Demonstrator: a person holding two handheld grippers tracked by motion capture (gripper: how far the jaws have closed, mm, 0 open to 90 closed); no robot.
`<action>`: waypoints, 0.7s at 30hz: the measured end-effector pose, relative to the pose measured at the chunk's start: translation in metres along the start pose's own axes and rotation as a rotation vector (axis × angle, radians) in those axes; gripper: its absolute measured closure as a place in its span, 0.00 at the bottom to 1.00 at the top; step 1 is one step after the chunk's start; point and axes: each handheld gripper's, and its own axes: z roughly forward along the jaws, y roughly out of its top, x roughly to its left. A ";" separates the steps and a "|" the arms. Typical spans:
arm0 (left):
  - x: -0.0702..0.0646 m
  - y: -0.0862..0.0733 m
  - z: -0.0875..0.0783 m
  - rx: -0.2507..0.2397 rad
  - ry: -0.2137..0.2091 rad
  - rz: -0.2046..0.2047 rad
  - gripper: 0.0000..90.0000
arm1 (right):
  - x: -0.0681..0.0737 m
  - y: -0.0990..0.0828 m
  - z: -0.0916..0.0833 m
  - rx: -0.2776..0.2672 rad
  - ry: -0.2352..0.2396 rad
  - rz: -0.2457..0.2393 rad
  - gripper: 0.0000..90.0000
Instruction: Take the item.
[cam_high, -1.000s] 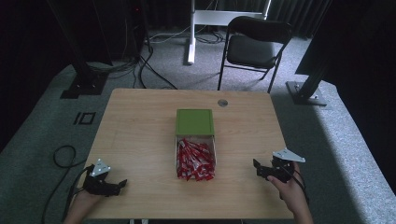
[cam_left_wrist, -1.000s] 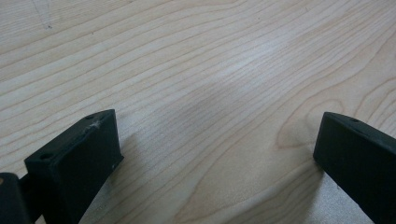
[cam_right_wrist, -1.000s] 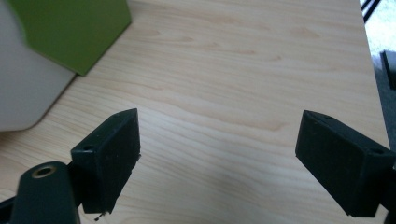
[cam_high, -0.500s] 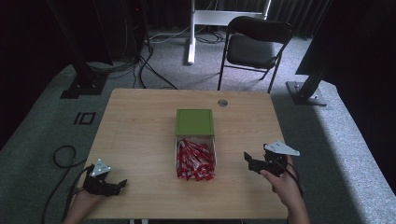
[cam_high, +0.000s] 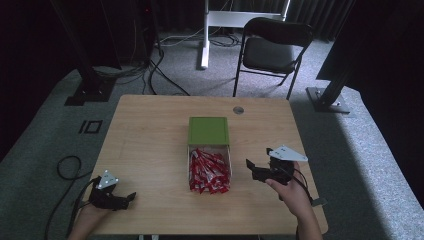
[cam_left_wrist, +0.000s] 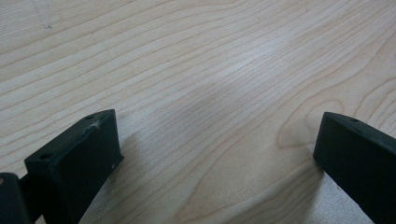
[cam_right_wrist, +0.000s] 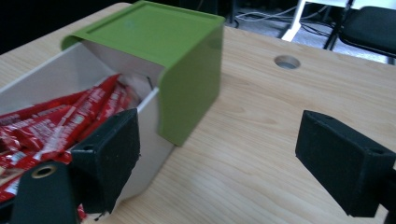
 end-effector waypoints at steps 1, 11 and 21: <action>0.000 0.000 0.000 0.000 0.000 0.000 0.02 | 0.000 0.000 0.000 0.000 0.000 0.000 0.15; 0.000 0.000 0.000 -0.002 0.000 -0.002 0.02 | 0.025 0.014 0.014 -0.019 0.072 -0.036 0.15; 0.000 0.000 0.000 0.000 0.000 -0.001 0.02 | 0.054 0.027 0.030 -0.024 0.143 -0.073 0.15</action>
